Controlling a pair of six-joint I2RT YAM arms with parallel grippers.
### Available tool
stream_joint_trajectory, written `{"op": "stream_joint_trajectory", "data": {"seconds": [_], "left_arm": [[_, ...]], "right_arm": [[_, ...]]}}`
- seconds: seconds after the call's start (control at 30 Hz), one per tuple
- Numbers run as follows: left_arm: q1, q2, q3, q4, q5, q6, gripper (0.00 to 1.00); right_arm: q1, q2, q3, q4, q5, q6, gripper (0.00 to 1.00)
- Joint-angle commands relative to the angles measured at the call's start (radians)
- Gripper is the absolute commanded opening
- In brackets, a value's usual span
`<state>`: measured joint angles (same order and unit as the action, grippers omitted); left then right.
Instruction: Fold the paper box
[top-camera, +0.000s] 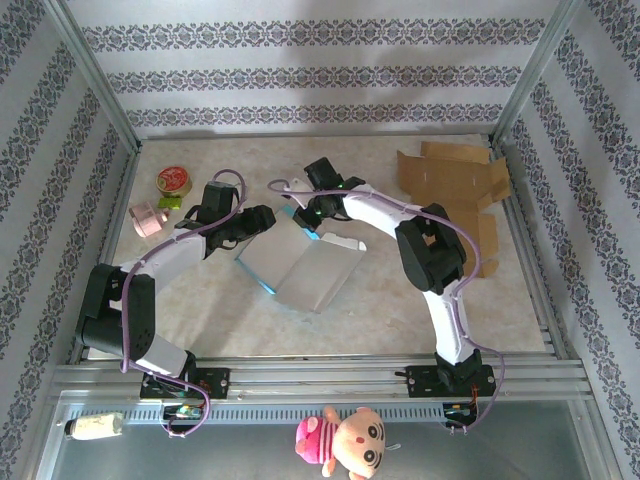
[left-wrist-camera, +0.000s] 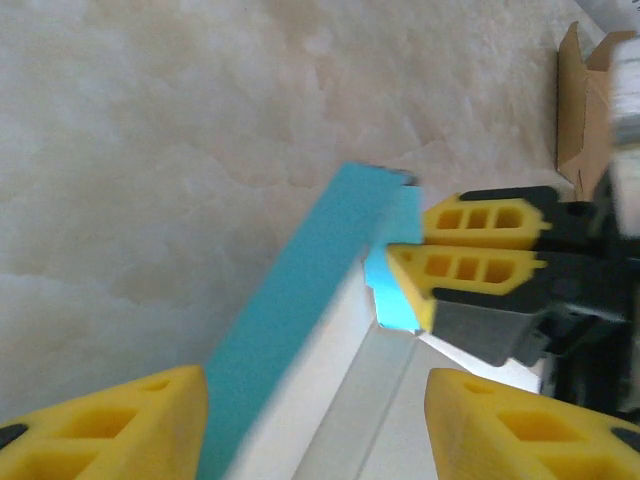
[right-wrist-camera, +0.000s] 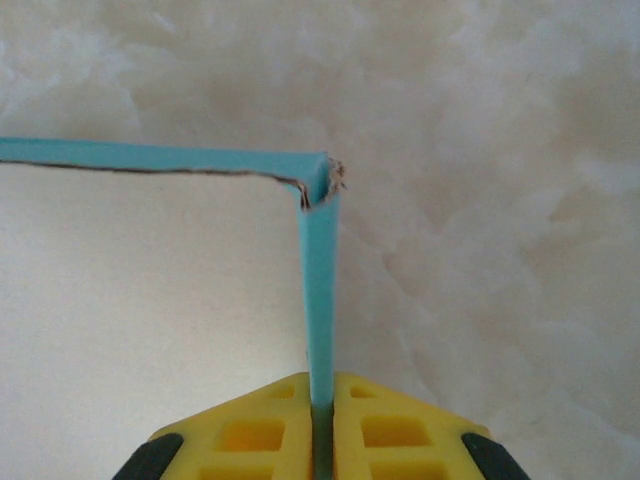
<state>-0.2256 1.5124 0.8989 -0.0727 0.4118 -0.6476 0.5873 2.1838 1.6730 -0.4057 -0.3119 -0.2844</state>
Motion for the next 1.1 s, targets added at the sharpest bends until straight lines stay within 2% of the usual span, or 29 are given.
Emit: {"op": "stream_joint_trajectory", "data": {"seconds": [0.0,0.17,0.3,0.47,0.73,0.87,0.93,0.97,1.07], "left_arm": [[0.017,-0.005,-0.010,0.029,0.006,0.008,0.59],[0.021,-0.027,-0.020,0.016,-0.013,0.014,0.59],[0.025,-0.066,-0.038,0.001,-0.042,0.023,0.59],[0.029,-0.086,-0.051,-0.006,-0.051,0.026,0.59],[0.033,-0.081,-0.052,0.001,-0.038,0.026,0.59],[0.037,-0.098,-0.057,-0.011,-0.040,0.026,0.59],[0.039,-0.114,-0.066,-0.019,-0.048,0.028,0.60],[0.040,-0.122,-0.069,-0.022,-0.052,0.029,0.61],[0.043,-0.143,-0.074,-0.053,-0.086,0.041,0.65]], "right_arm": [[0.003,0.069,0.014,-0.051,0.028,0.068,0.12],[0.006,0.117,0.074,-0.123,0.066,0.073,0.12],[0.008,0.136,0.106,-0.189,0.078,0.032,0.20],[0.018,0.164,0.149,-0.292,0.128,-0.038,0.24],[0.034,0.186,0.167,-0.313,0.292,-0.074,0.00],[0.049,0.186,0.191,-0.327,0.322,-0.067,0.00],[0.057,0.184,0.192,-0.321,0.327,-0.067,0.12],[0.063,0.183,0.192,-0.317,0.337,-0.073,0.12],[0.076,0.184,0.197,-0.316,0.355,-0.100,0.00]]}}
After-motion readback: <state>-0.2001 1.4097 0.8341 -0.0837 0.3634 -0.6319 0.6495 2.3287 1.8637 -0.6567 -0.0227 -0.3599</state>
